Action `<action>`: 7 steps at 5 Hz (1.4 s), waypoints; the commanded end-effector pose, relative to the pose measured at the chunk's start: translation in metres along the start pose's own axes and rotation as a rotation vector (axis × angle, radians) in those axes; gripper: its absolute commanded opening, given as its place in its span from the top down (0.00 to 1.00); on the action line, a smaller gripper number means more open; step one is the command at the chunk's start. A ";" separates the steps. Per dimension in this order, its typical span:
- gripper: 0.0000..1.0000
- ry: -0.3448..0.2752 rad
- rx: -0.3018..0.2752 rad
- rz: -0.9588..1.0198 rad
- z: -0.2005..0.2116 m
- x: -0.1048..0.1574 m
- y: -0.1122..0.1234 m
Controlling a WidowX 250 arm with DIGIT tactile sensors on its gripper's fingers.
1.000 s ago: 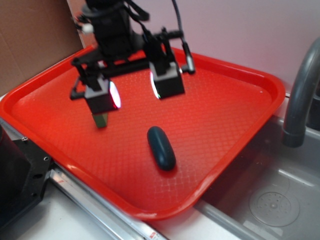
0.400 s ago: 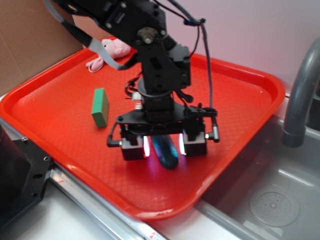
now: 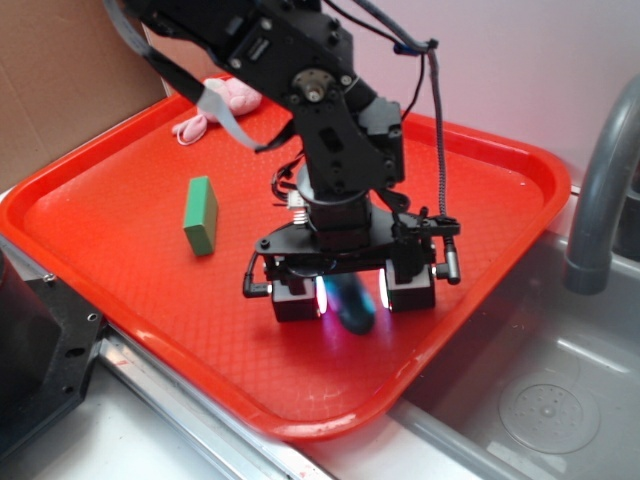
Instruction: Grab the plastic pickle.
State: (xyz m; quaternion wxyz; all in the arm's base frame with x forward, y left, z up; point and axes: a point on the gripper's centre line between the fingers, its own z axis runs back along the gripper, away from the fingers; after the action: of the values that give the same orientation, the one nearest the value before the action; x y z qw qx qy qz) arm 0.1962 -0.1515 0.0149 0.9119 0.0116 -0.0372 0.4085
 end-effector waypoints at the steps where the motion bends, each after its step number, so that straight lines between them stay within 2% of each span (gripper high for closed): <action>1: 1.00 0.023 0.042 0.003 -0.009 0.009 0.010; 2: 1.00 0.108 0.023 -0.240 0.031 0.023 0.011; 3: 1.00 0.154 -0.006 -0.490 0.078 0.041 0.014; 4: 1.00 0.161 -0.022 -0.697 0.125 0.055 0.023; 6: 1.00 0.084 -0.142 -0.823 0.199 0.061 0.058; 7: 1.00 0.085 -0.161 -0.799 0.213 0.059 0.071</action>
State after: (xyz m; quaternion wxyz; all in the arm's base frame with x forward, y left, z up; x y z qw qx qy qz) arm 0.1586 -0.0738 0.2194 0.9985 -0.0523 0.0004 0.0168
